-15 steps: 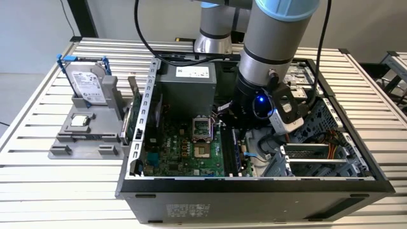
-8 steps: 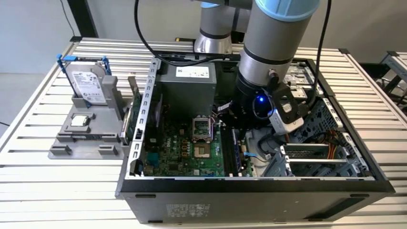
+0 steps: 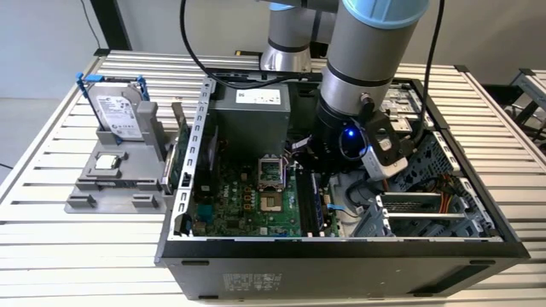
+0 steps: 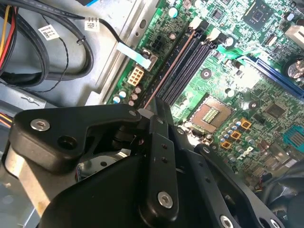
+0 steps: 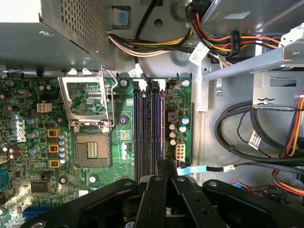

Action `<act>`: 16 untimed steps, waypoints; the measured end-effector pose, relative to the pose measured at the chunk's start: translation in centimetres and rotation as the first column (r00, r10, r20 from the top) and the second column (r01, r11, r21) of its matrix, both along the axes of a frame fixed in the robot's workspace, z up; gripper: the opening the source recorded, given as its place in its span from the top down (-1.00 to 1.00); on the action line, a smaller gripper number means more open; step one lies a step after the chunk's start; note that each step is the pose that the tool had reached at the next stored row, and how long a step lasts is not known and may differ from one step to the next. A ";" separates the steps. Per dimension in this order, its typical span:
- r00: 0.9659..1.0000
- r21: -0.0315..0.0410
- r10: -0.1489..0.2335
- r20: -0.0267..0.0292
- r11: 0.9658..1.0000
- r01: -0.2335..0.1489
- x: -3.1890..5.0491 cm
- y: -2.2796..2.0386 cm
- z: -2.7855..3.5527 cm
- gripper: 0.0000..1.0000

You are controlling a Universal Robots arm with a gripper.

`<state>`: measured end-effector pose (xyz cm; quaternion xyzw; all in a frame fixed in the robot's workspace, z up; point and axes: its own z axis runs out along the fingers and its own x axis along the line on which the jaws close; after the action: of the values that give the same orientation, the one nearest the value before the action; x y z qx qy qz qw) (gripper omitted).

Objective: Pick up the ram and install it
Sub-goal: 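Insert the ram into the slot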

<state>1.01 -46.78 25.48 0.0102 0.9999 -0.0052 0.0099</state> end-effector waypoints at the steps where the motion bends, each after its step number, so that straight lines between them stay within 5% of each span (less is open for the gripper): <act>1: 1.000 0.000 0.011 0.000 1.000 -0.011 0.00 0.00 0.00 1.00; 6: 0.996 0.000 0.091 0.000 0.996 -0.091 0.00 0.00 0.00 1.00; 16: 0.977 0.000 0.215 -0.001 0.977 -0.215 0.00 0.00 0.19 1.00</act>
<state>1.01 -46.78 25.67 -0.0981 0.9951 -0.0041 0.0100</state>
